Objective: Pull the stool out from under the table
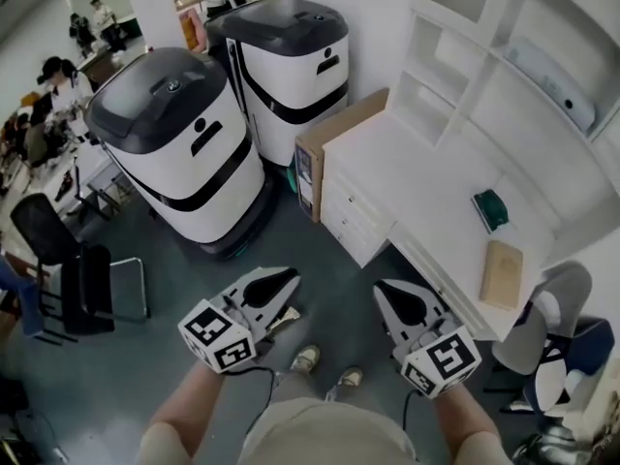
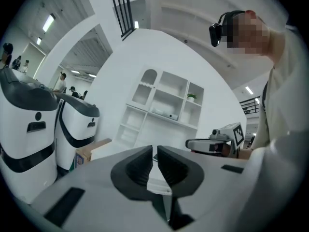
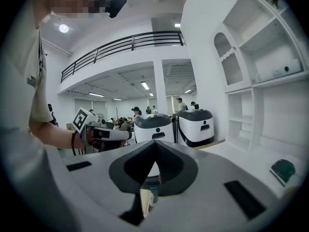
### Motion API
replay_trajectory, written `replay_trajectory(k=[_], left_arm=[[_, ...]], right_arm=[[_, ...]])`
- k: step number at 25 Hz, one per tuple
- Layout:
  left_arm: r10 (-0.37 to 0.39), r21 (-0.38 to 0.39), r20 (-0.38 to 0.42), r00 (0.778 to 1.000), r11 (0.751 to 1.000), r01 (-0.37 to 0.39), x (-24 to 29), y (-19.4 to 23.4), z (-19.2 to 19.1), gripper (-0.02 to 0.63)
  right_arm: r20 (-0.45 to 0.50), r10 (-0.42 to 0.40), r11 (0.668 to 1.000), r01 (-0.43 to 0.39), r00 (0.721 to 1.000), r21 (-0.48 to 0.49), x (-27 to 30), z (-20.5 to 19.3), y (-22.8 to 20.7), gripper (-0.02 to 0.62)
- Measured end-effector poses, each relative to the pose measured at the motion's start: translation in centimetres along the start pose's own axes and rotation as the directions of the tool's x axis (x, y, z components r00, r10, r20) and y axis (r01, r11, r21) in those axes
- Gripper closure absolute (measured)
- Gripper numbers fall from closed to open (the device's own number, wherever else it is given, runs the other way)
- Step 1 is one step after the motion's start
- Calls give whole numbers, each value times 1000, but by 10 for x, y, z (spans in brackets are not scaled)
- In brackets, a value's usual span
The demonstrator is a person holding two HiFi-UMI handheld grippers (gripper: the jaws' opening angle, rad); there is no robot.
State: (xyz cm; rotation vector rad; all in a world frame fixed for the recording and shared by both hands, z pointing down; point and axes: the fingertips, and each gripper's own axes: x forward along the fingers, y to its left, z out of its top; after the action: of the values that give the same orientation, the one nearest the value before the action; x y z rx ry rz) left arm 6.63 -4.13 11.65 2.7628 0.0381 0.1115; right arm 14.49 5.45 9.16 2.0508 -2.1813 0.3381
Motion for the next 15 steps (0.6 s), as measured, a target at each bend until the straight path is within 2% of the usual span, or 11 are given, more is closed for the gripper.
replay_trajectory(k=[8,15], left_arm=[[-149,113,-5,989,982,148,52,-69,31,571],[-204,164,-10,979,965,203,78,-112,40,571]], right_arm=[[42,-175,984,174,984,30,-70,17,-20,574],[105,-301,953,294,948,79,-130,31,-34,574]])
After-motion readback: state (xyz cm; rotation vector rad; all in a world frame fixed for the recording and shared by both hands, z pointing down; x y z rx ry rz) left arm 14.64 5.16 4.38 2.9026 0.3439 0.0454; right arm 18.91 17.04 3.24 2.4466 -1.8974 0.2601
